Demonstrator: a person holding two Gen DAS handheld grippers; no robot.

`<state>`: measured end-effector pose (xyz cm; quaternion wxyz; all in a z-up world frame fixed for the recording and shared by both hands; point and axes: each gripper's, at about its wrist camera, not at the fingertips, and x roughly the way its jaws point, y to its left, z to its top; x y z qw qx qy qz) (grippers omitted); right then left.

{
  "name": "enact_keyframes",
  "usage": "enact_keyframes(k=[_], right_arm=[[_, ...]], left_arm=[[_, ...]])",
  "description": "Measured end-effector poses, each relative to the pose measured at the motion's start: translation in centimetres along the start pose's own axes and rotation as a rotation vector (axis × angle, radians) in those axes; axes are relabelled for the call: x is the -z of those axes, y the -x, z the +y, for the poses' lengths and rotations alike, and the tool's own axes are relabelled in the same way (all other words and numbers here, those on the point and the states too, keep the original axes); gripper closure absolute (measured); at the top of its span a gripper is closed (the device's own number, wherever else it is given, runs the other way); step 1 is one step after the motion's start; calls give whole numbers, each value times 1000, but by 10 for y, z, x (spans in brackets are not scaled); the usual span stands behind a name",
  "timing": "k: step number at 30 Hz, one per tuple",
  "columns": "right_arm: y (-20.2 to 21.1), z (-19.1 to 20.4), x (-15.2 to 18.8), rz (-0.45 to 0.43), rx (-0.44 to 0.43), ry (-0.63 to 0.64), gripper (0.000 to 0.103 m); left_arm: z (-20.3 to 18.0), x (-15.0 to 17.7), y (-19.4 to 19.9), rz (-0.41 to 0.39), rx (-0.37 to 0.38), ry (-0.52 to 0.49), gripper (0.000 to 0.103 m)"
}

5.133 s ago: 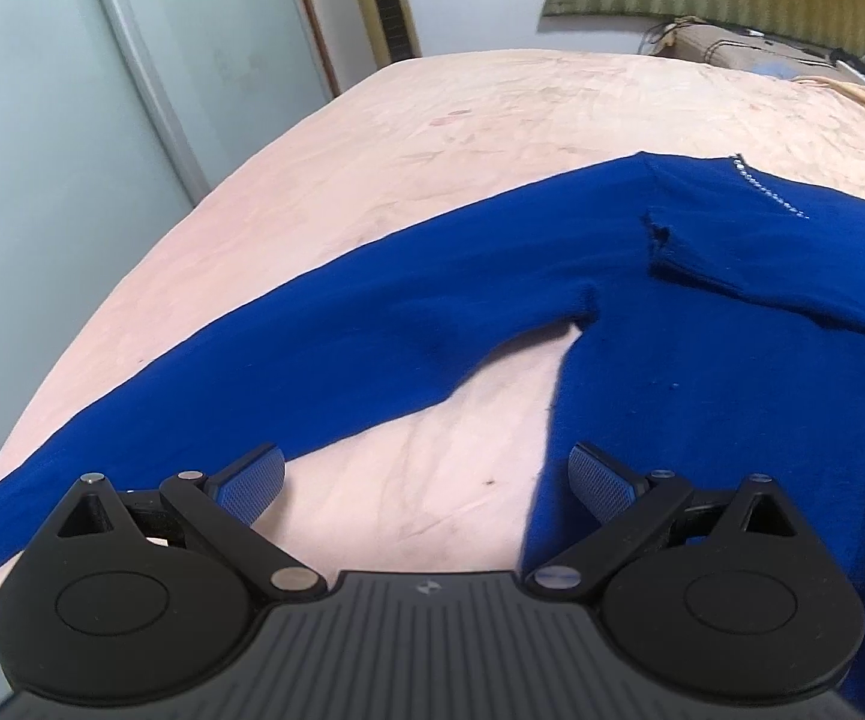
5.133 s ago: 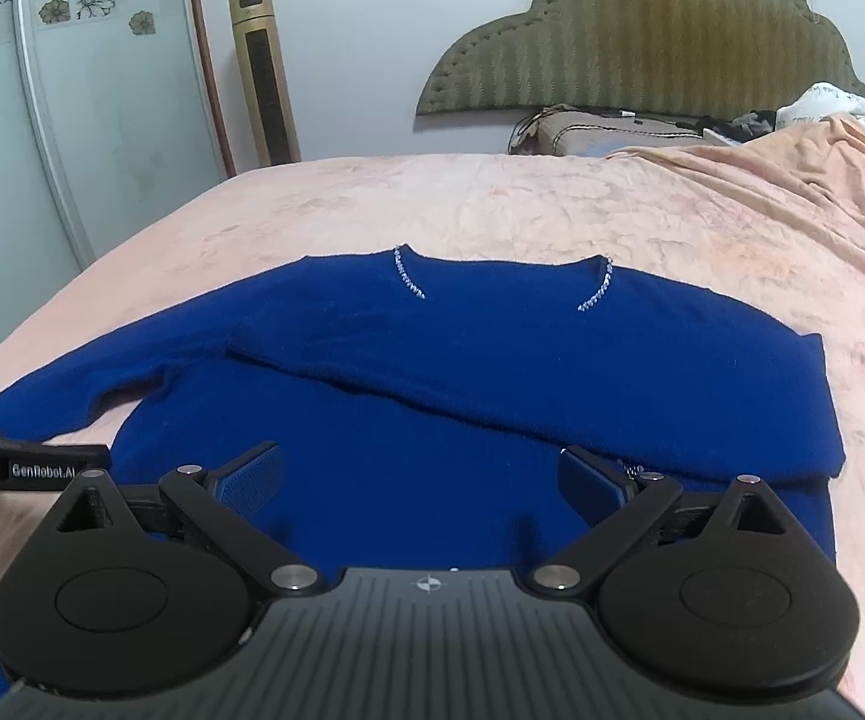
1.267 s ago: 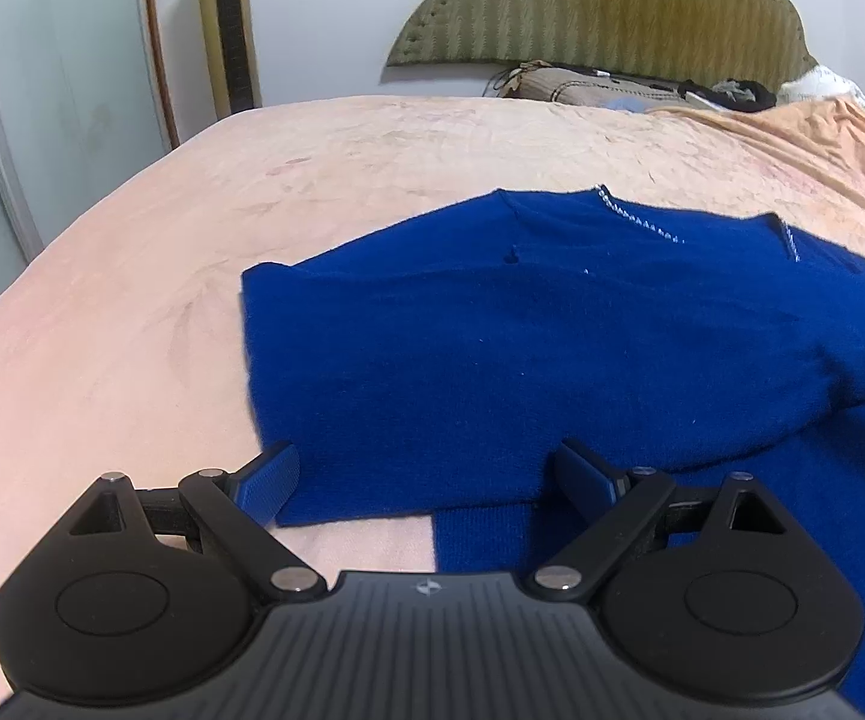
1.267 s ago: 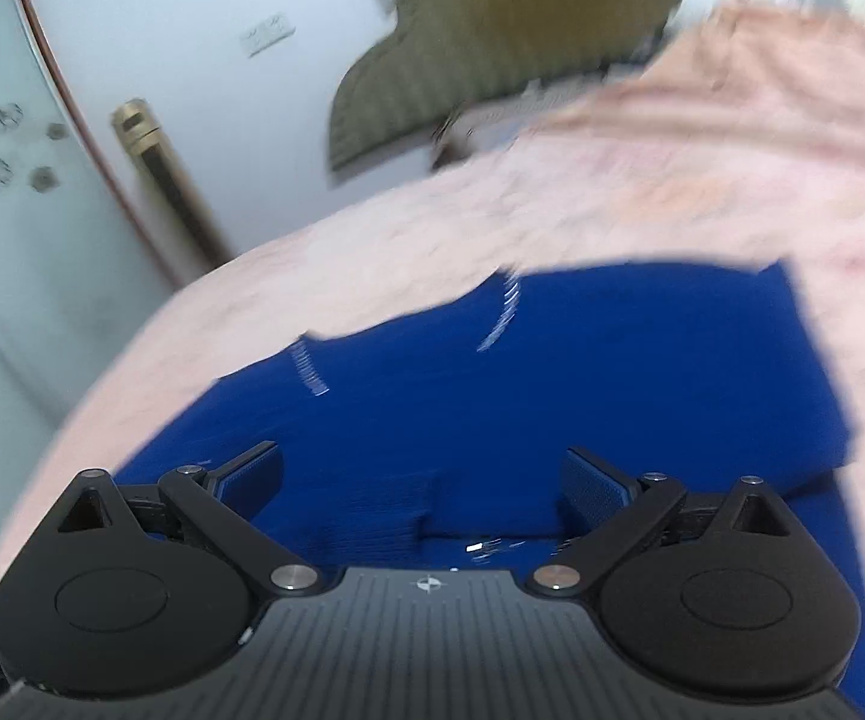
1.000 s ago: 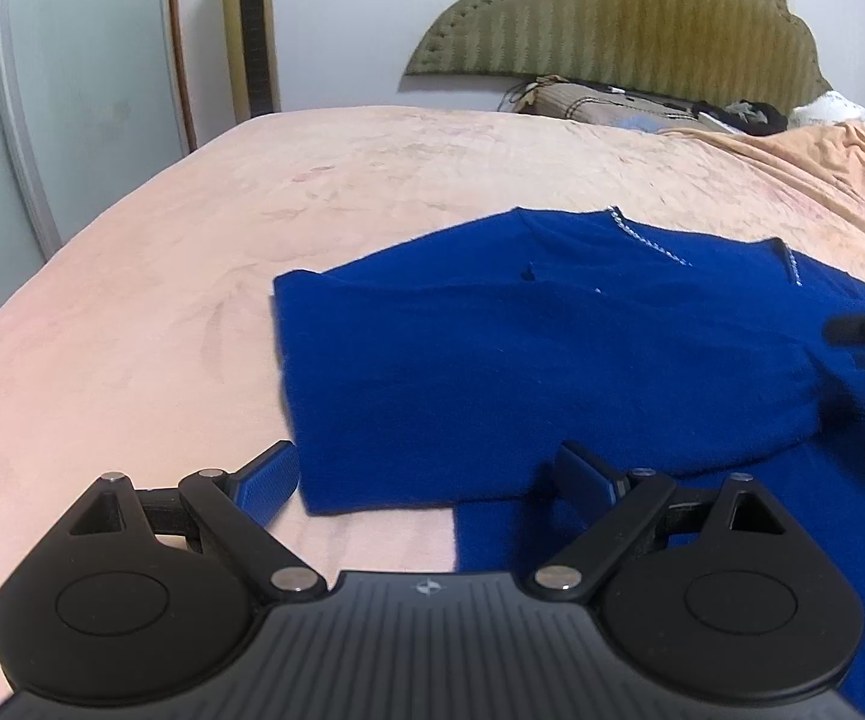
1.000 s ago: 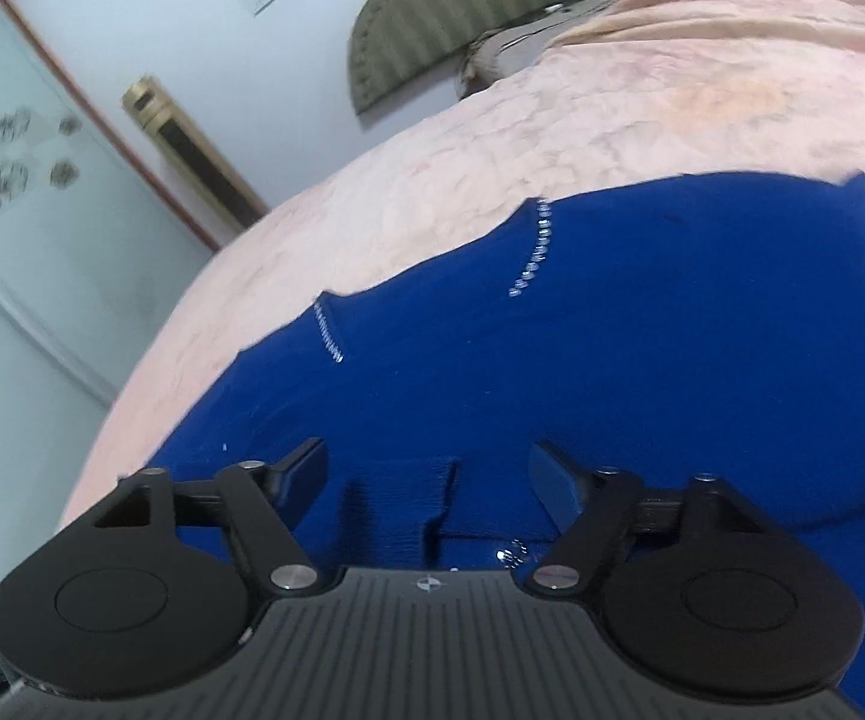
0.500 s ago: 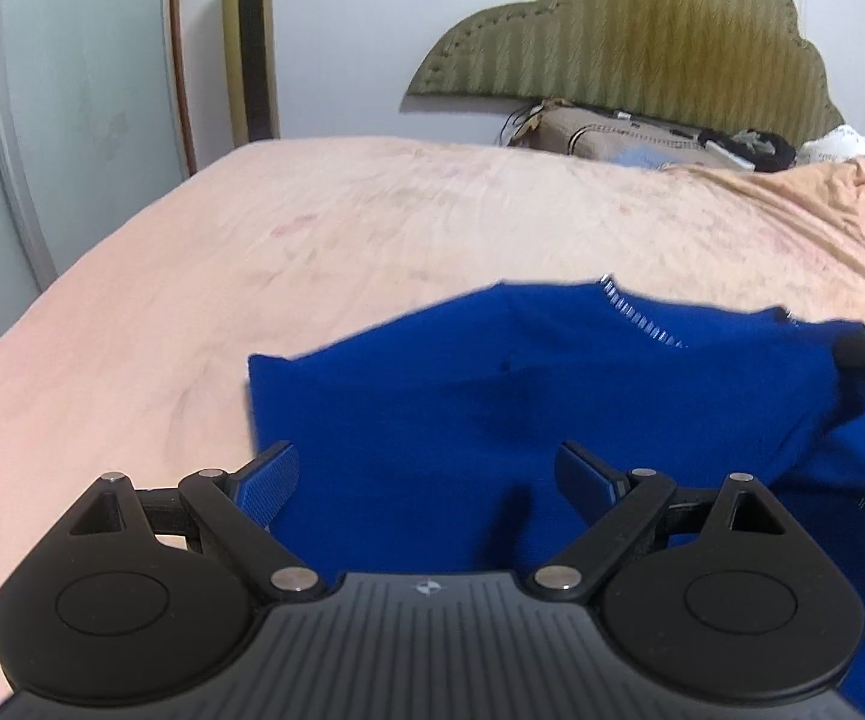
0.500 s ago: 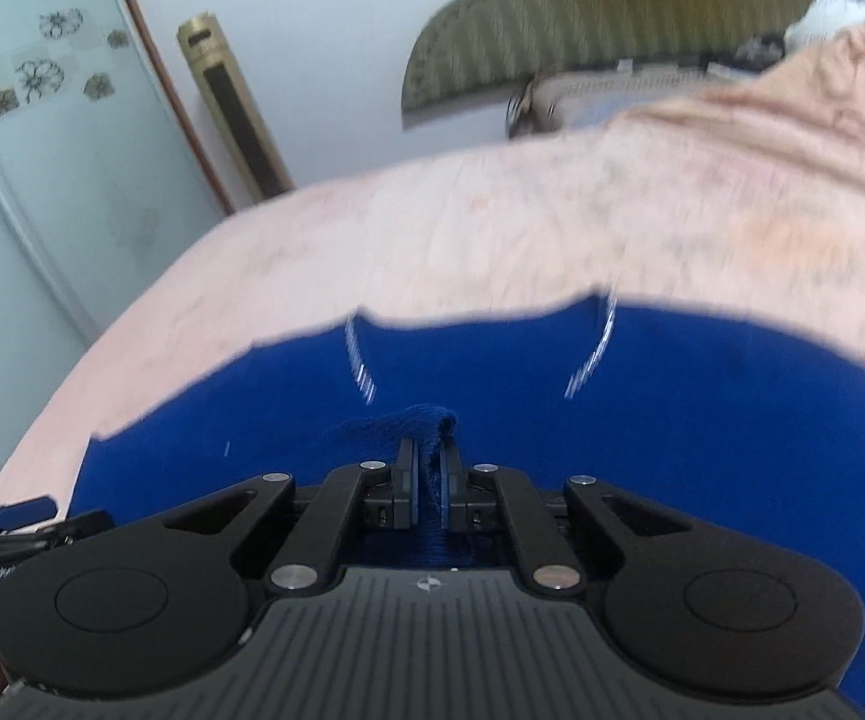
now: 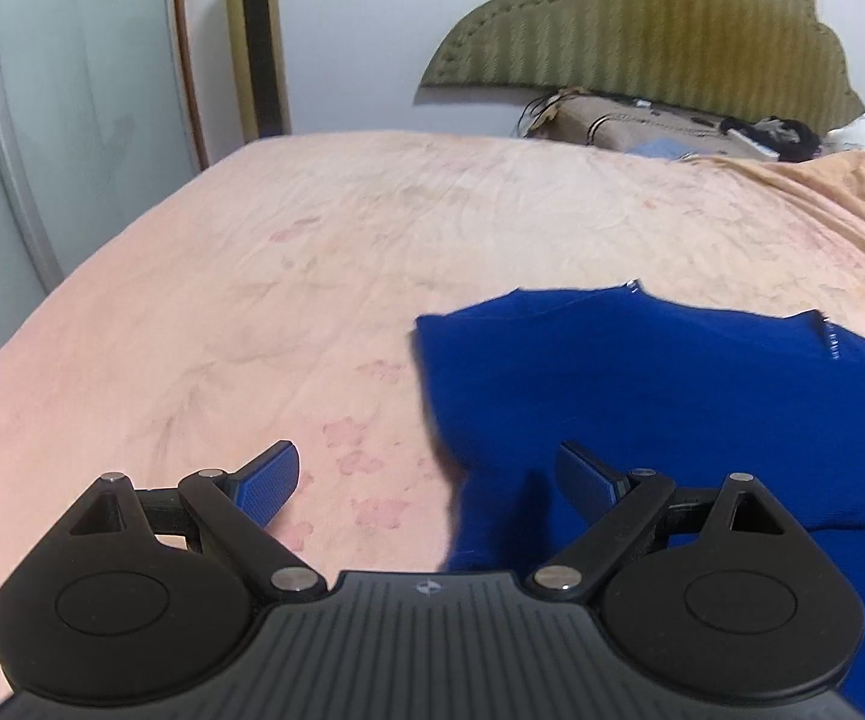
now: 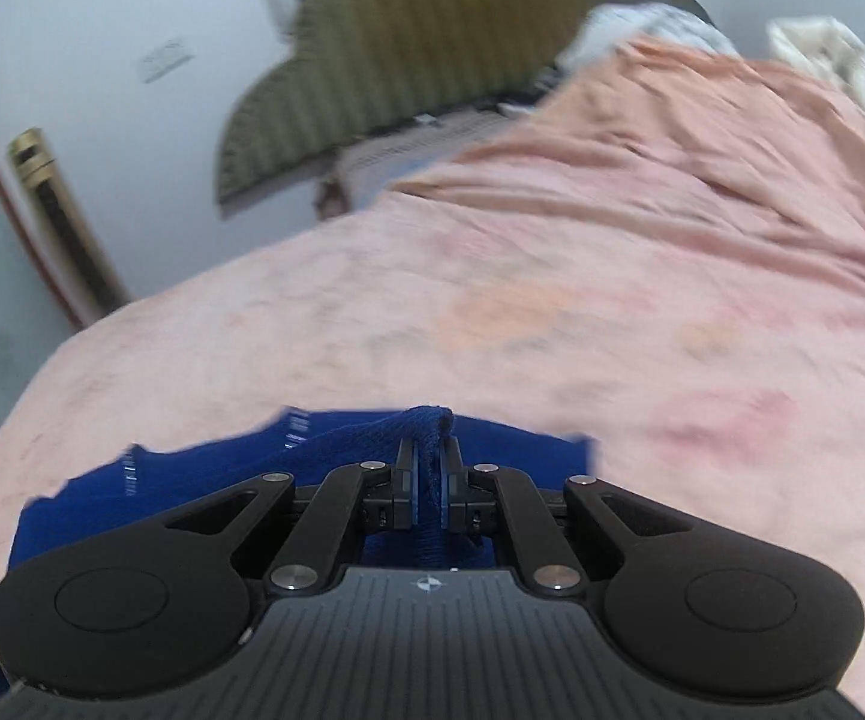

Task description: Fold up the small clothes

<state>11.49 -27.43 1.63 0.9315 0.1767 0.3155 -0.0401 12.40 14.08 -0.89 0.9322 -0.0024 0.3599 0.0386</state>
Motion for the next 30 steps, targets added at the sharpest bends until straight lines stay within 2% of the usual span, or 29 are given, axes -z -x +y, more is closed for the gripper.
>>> enact_keyframes(k=[3, 4, 6, 8, 10, 12, 14, 16, 19, 21, 22, 23, 25, 26, 27, 29, 30], right_arm=[[-10, -18, 5, 61, 0, -23, 91], [-13, -19, 8, 68, 12, -32, 84], [-15, -22, 12, 55, 54, -42, 78], [-7, -21, 13, -5, 94, -35, 71], [-1, -13, 16, -36, 82, 0, 66], [-5, -3, 20, -10, 42, 37, 59], [-15, 3, 25, 52, 37, 65, 55], [-24, 1, 31, 94, 81, 61, 54], [-1, 3, 38, 34, 87, 47, 52], [19, 9, 45, 0, 38, 61, 39], [25, 13, 52, -1, 12, 72, 28], [28, 16, 59, 13, -9, 84, 22], [29, 20, 74, 58, -29, 117, 20], [28, 20, 81, 77, -4, 137, 20], [29, 21, 89, 83, 55, 163, 20], [40, 19, 99, 55, 172, 198, 19], [49, 16, 103, 29, 193, 194, 19]], left_arm=[[-2, 0, -9, 27, -7, -6, 10], [-5, 0, -10, 34, -13, -18, 10], [-9, 0, -11, 24, -20, -38, 10], [-15, 2, -12, 10, -47, -84, 10], [-21, 5, -20, 10, -85, -141, 10], [-23, 5, -27, 38, -131, -158, 10], [-18, 6, -20, 30, -104, -130, 10], [-15, 7, -8, 22, -80, -114, 10], [-19, 11, 14, -7, -26, -113, 10], [-26, 15, 17, -4, 4, -146, 9], [-32, 19, 14, 6, 10, -175, 9], [-36, 22, 10, 22, 2, -197, 9], [-40, 29, 5, 55, -33, -216, 9], [-39, 32, 9, 49, -25, -210, 9], [-37, 34, 15, 42, -9, -201, 9], [-30, 39, 29, 26, 22, -177, 9], [-27, 41, 35, 22, 35, -168, 9]])
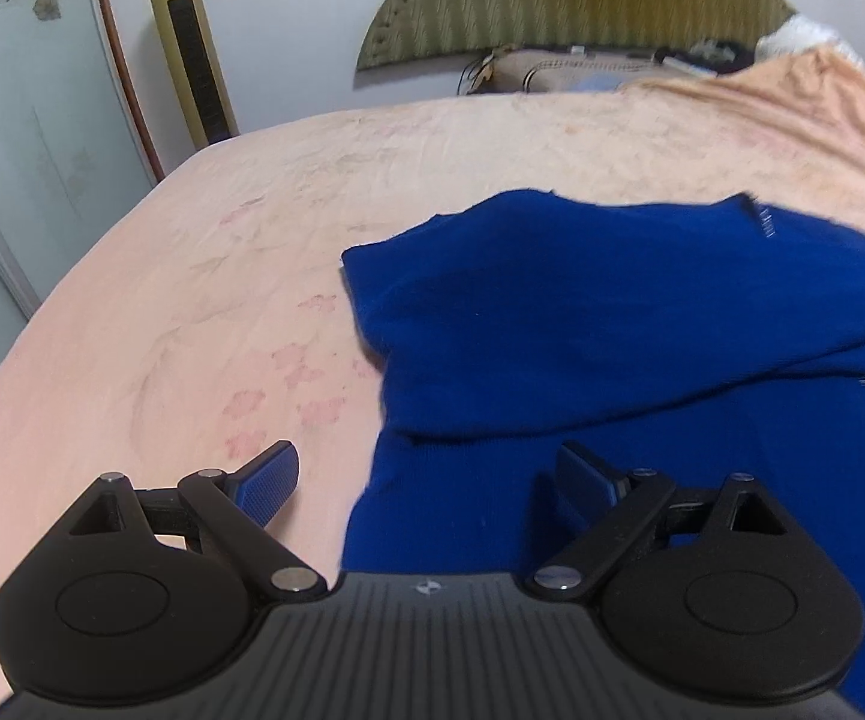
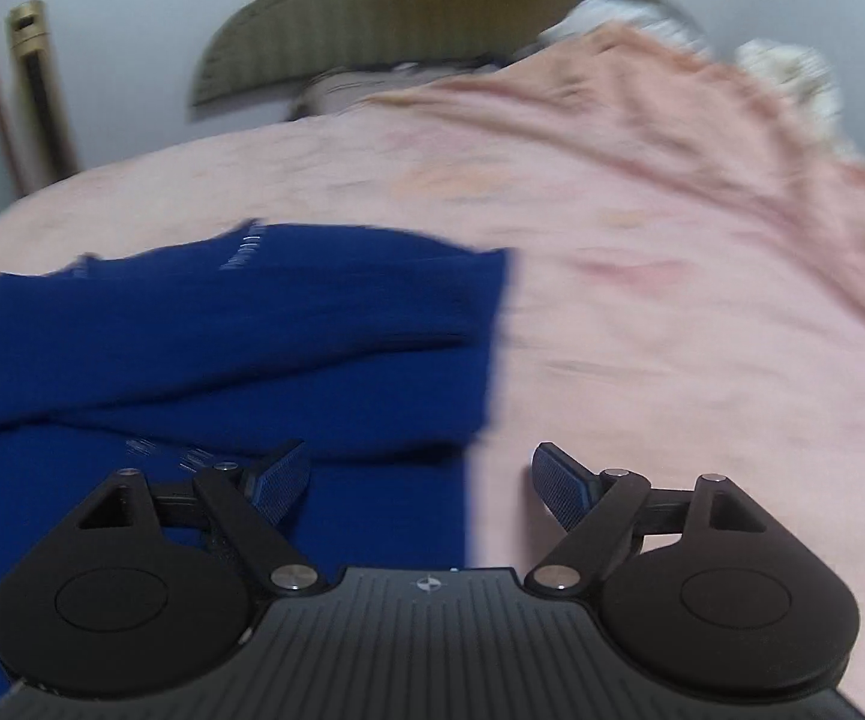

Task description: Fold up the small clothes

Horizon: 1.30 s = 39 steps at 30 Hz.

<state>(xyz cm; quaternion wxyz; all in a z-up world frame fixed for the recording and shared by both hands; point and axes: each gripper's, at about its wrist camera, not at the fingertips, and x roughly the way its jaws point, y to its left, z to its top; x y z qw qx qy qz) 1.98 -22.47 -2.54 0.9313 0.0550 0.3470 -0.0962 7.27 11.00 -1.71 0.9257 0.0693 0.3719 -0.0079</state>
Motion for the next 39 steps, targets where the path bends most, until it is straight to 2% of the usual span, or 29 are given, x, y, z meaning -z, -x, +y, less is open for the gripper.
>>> enact_keyframes(k=[3, 9, 12, 14, 15, 16, 17, 18, 20, 21, 22, 23, 26, 30, 32, 34, 36, 37, 39], right_arm=[[27, -17, 14, -41, -89, -74, 14], [55, -37, 40, 16, -170, -107, 10], [67, -46, 55, 25, -272, -123, 17], [74, -51, 65, 41, -337, -136, 28], [76, -51, 68, 55, -353, -137, 34], [76, -51, 73, 75, -362, -128, 51], [77, -50, 77, 87, -361, -118, 63], [79, -48, 79, 88, -358, -111, 67], [81, -46, 85, 89, -368, -103, 81], [82, -46, 87, 85, -364, -109, 86], [82, -47, 88, 78, -355, -120, 95], [83, -48, 87, 64, -351, -138, 96], [87, -50, 79, 2, -329, -148, 98], [93, -48, 56, -93, -317, -134, 101], [90, -49, 43, -126, -309, -123, 101], [82, -52, 31, -135, -316, -127, 101], [71, -55, 24, -86, -319, -145, 99], [69, -62, 25, -73, -326, -183, 86], [67, -76, 35, -10, -370, -240, 66]], left_arm=[[12, 12, 11, 11, 54, 28, 9], [54, 39, 12, 113, 264, 187, 10], [65, 47, 17, 112, 332, 205, 10], [66, 51, 20, 119, 405, 210, 14], [66, 54, 22, 123, 448, 209, 18], [65, 55, 23, 123, 490, 205, 32], [63, 56, 23, 126, 507, 200, 47], [60, 57, 24, 129, 510, 193, 55], [57, 58, 23, 139, 477, 191, 93], [57, 58, 21, 153, 469, 207, 94], [58, 58, 21, 158, 471, 230, 94], [58, 57, 22, 151, 470, 242, 94], [55, 49, 33, 98, 444, 229, 94], [54, 31, 48, 13, 445, 227, 95], [50, 23, 48, -4, 436, 211, 95], [42, 19, 45, 6, 408, 192, 95], [37, 22, 46, 8, 405, 167, 95], [37, 24, 46, 7, 401, 155, 94], [39, 30, 44, 22, 384, 147, 94]])
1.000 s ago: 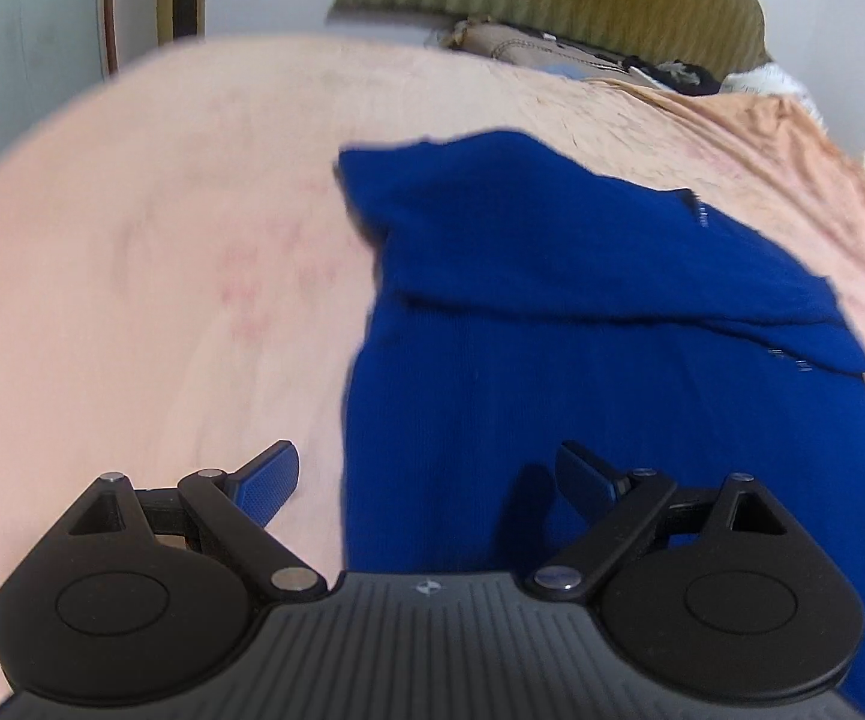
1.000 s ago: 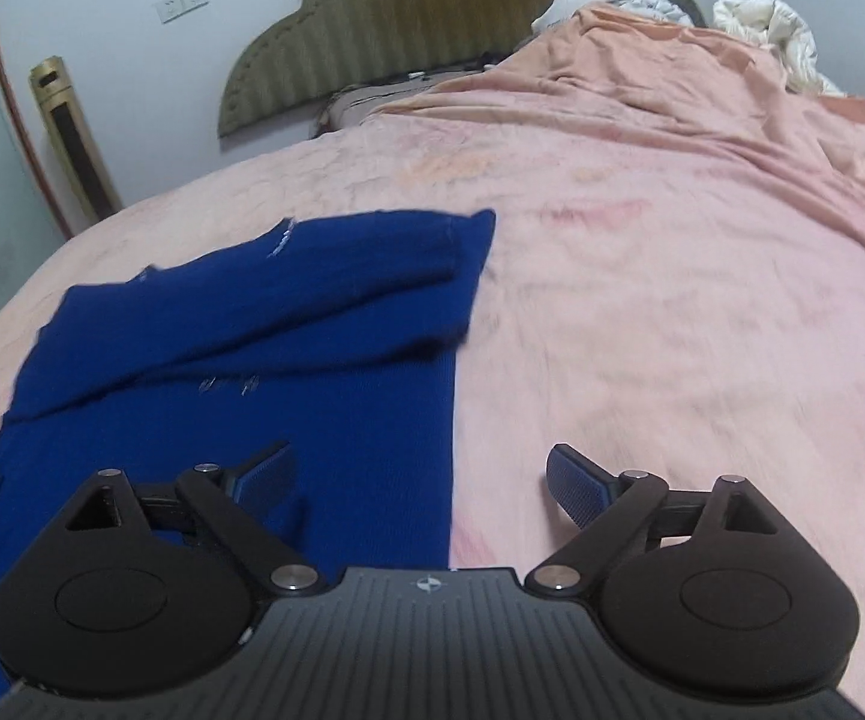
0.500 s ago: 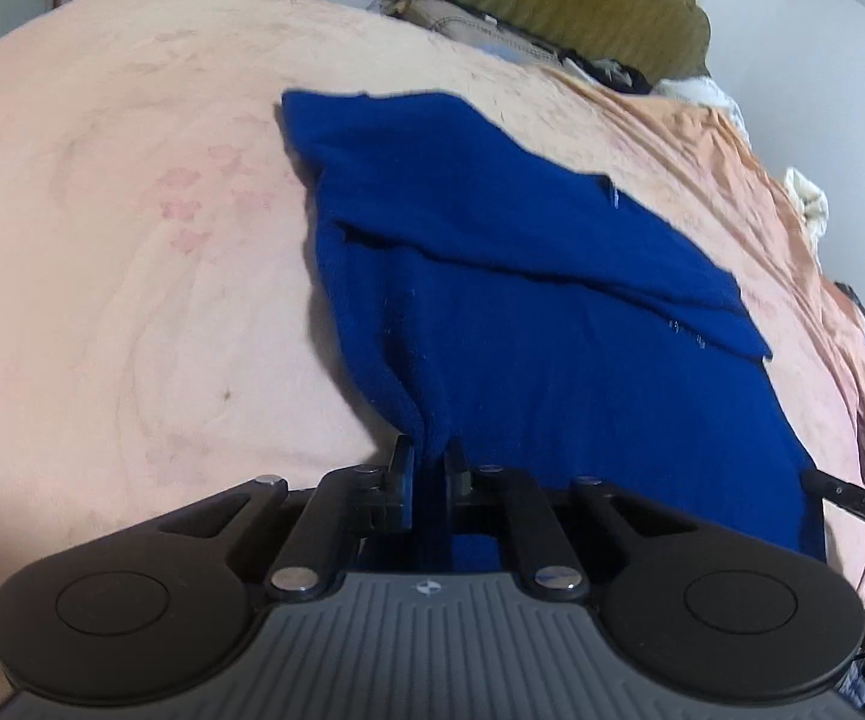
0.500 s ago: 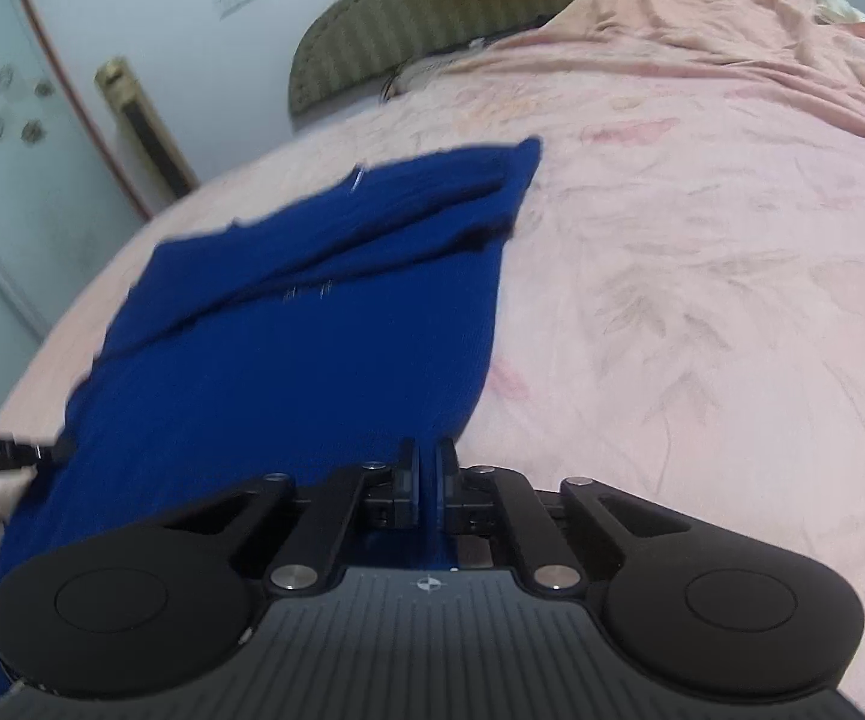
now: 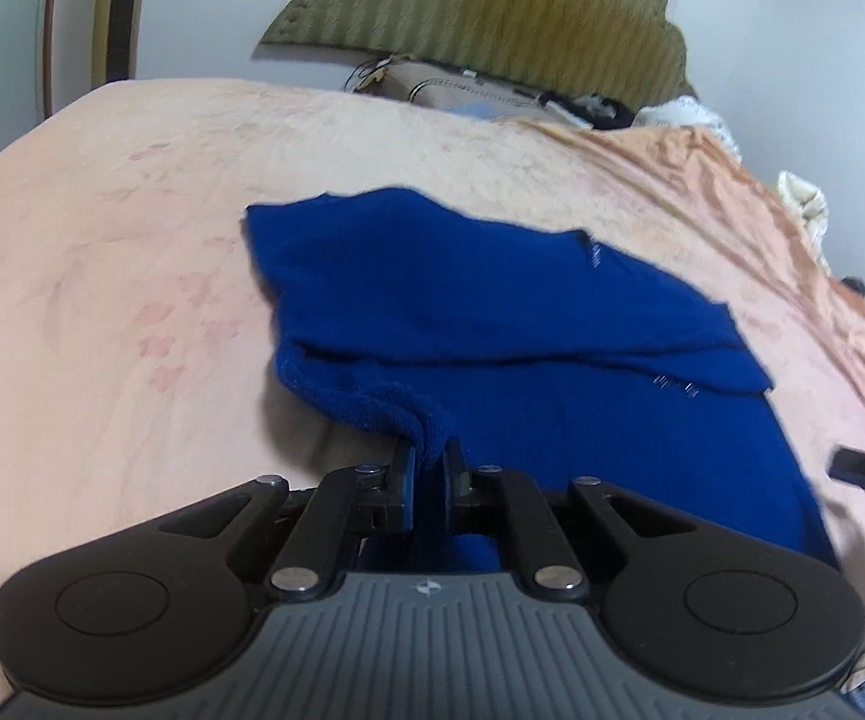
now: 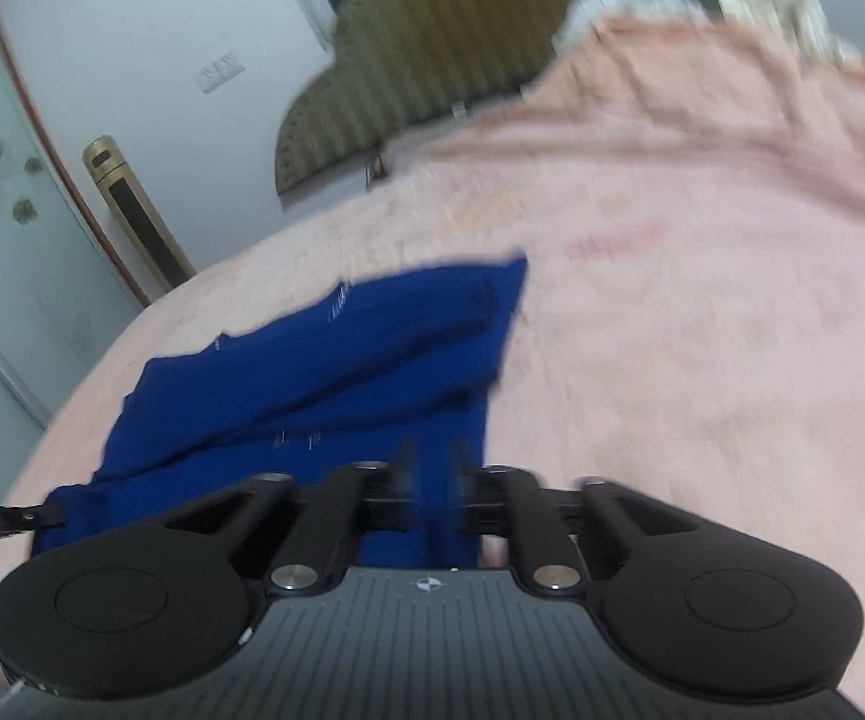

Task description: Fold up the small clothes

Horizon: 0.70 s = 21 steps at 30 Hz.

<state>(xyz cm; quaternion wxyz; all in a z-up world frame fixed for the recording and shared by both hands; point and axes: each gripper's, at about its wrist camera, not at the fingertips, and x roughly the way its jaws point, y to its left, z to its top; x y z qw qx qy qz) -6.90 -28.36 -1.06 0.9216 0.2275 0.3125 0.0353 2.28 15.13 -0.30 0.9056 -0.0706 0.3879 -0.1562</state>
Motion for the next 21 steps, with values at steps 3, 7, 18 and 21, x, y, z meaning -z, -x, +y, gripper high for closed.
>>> enact_keyframes(k=[3, 7, 18, 21], right_arm=[[10, -16, 21, 77, -27, -23, 50], [23, -22, 48, 144, -99, -20, 62], [1, 1, 34, 15, -170, -38, 98], [-1, 5, 15, -43, -173, -8, 98]], left_arm=[[12, 5, -5, 36, -2, 41, 94], [20, 8, -8, 49, 2, 80, 94], [9, -6, 6, -28, -51, 94, 94], [7, -15, 1, -48, -82, 92, 94]])
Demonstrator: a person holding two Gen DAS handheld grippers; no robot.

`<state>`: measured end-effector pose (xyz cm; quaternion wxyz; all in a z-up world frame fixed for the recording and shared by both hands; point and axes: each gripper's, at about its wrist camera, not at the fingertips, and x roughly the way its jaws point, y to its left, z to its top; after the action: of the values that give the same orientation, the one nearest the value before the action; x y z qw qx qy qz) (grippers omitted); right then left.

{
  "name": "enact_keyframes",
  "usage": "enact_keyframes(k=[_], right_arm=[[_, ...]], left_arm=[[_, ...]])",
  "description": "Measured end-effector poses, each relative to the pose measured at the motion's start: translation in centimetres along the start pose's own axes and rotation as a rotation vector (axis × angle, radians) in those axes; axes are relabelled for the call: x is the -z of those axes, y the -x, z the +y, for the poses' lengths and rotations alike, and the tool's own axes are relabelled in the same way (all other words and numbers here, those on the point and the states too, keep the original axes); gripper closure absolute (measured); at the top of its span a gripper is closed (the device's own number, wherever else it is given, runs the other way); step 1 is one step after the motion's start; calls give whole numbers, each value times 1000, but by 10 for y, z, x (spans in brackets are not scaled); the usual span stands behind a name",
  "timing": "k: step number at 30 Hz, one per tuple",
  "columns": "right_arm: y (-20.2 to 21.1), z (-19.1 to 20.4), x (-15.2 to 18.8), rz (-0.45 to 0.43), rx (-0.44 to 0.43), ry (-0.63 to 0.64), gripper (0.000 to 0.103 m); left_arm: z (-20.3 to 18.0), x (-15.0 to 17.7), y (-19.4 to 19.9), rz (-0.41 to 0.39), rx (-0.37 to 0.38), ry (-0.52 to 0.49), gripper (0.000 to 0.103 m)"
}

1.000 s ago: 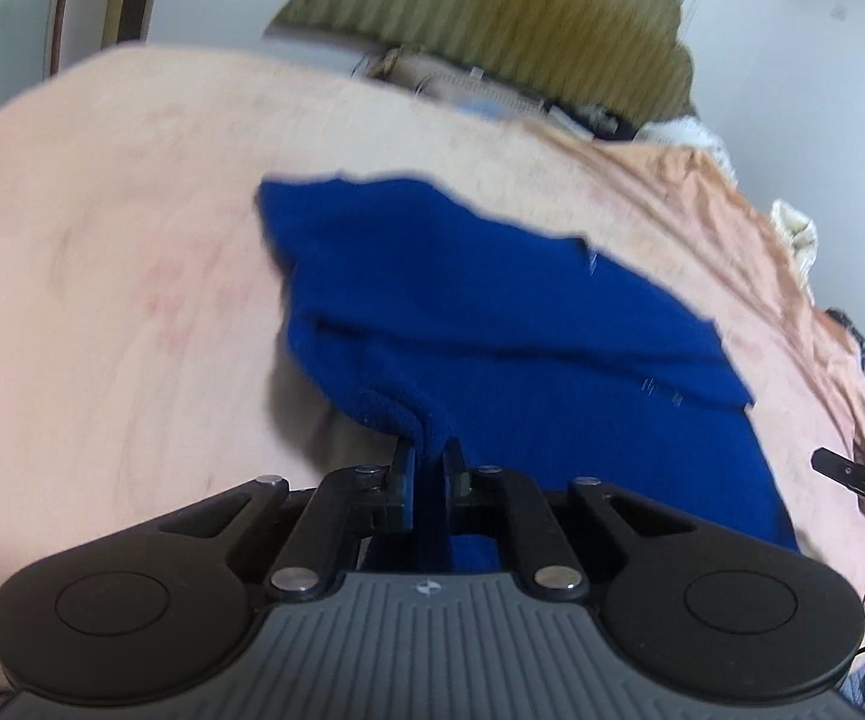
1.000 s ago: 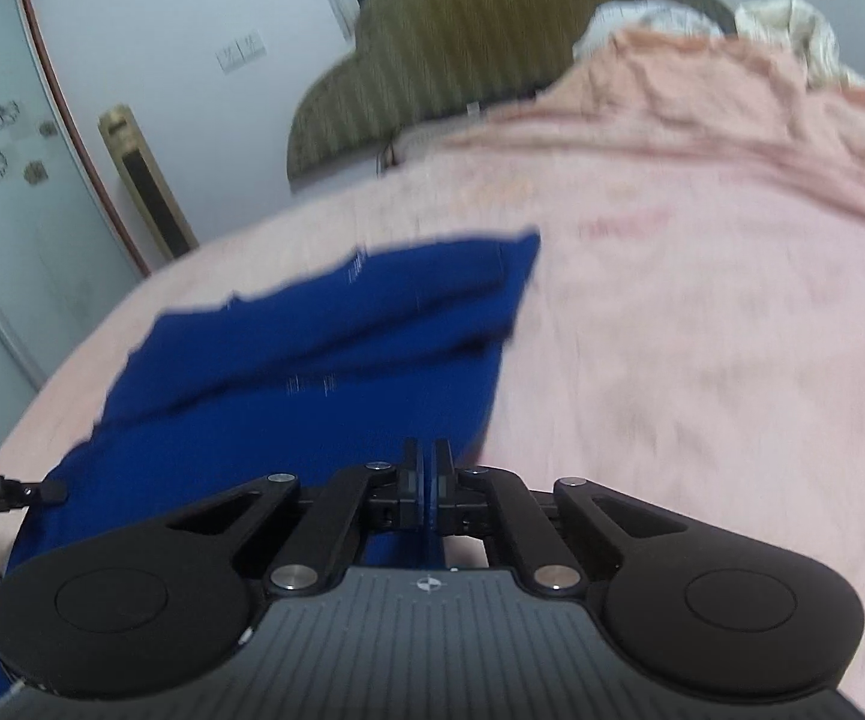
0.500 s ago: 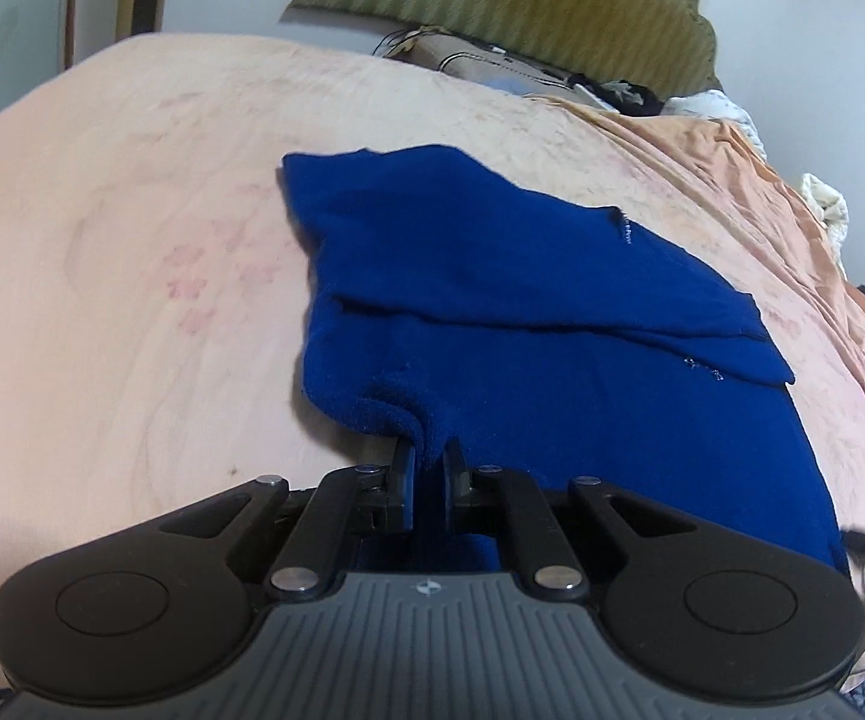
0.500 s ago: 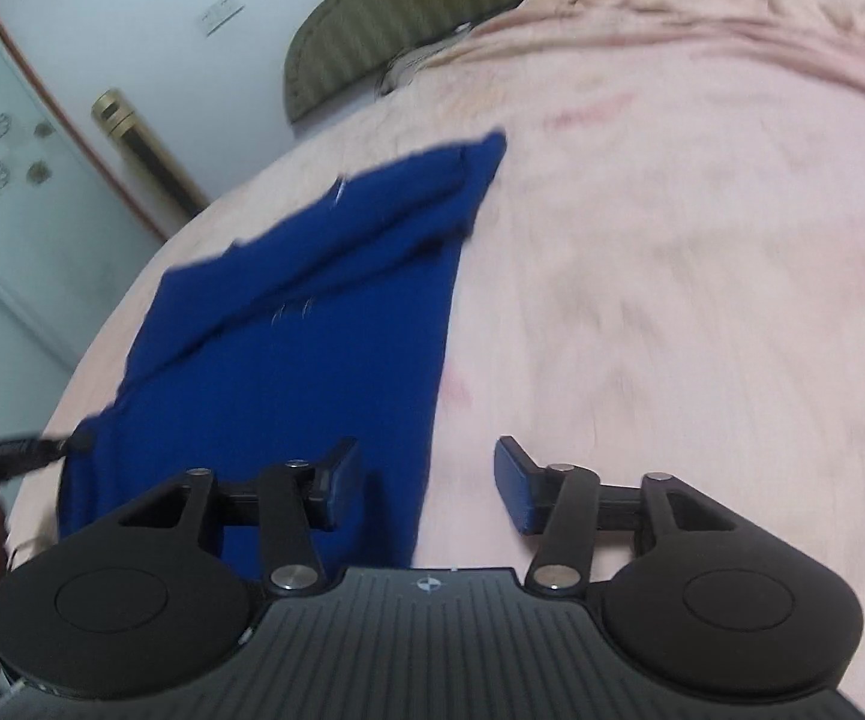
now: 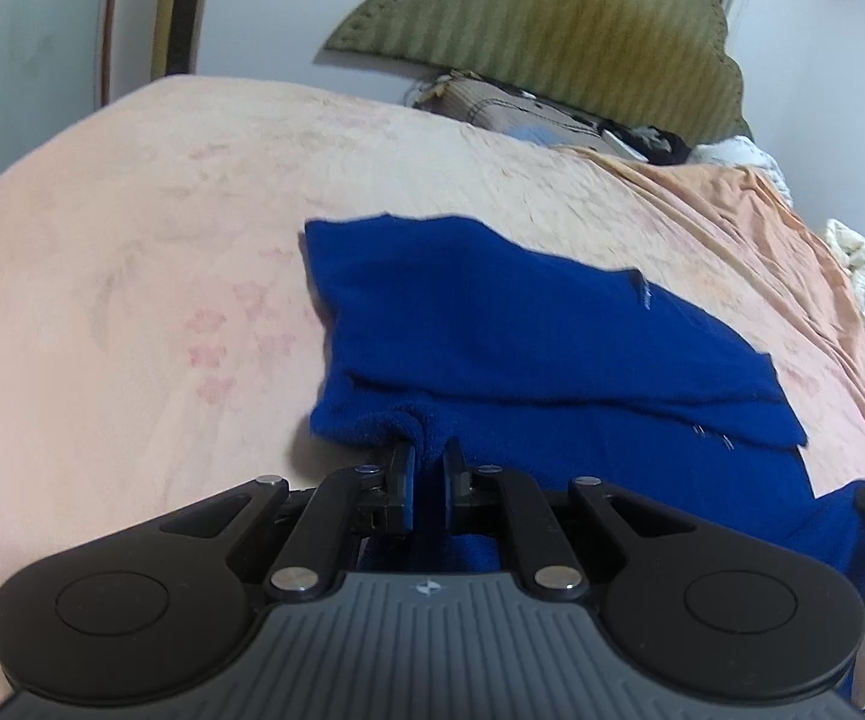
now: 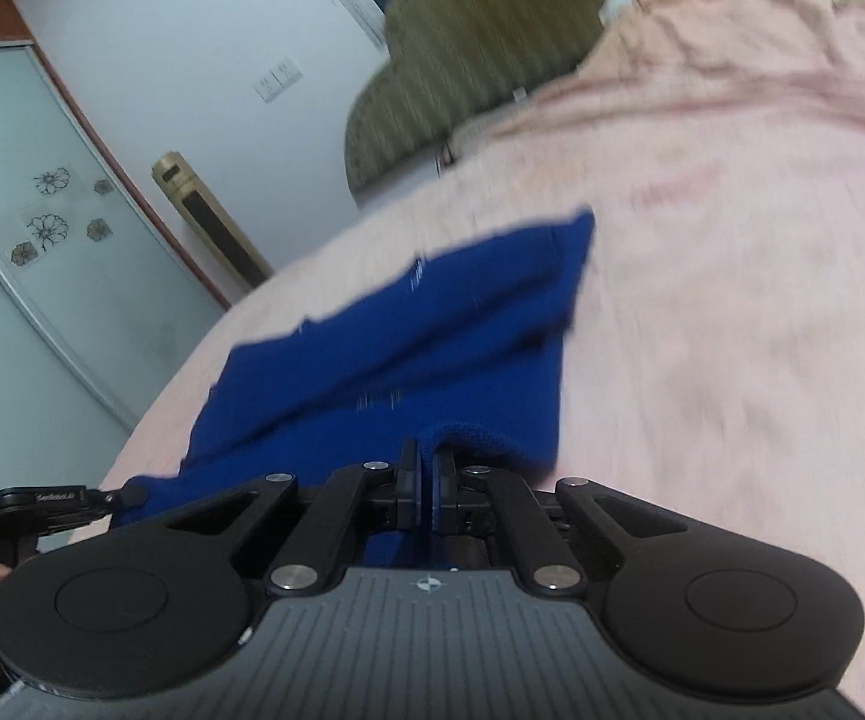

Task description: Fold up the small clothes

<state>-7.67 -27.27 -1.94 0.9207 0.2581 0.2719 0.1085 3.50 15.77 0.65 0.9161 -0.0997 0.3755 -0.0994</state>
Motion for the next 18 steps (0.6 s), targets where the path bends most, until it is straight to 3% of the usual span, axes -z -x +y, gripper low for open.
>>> enact_keyframes(k=[7, 8, 9, 12, 13, 14, 16, 18], right_arm=[[-34, -12, -39, -41, 86, 65, 98], [-41, -16, -41, -29, 97, 57, 95], [-45, -19, -40, -15, 119, 47, 86], [-40, -27, -33, -5, 213, 25, 77], [-33, -29, -30, -13, 218, 19, 67], [-25, -31, -25, -20, 217, 10, 62], [-10, -32, -17, -16, 213, 7, 61], [2, -29, -6, 1, 203, 12, 60]], left_arm=[[-10, -9, -39, 10, -75, -53, 92], [-11, -8, -41, 17, -87, -62, 92], [-12, -6, -41, 21, -99, -70, 92], [-10, -3, -30, 5, -109, -89, 83], [-8, -2, -25, 1, -118, -94, 71], [-7, -1, -20, -3, -127, -95, 52], [-1, 3, -6, -28, -136, -84, 25], [4, 10, 9, -51, -131, -77, 22]])
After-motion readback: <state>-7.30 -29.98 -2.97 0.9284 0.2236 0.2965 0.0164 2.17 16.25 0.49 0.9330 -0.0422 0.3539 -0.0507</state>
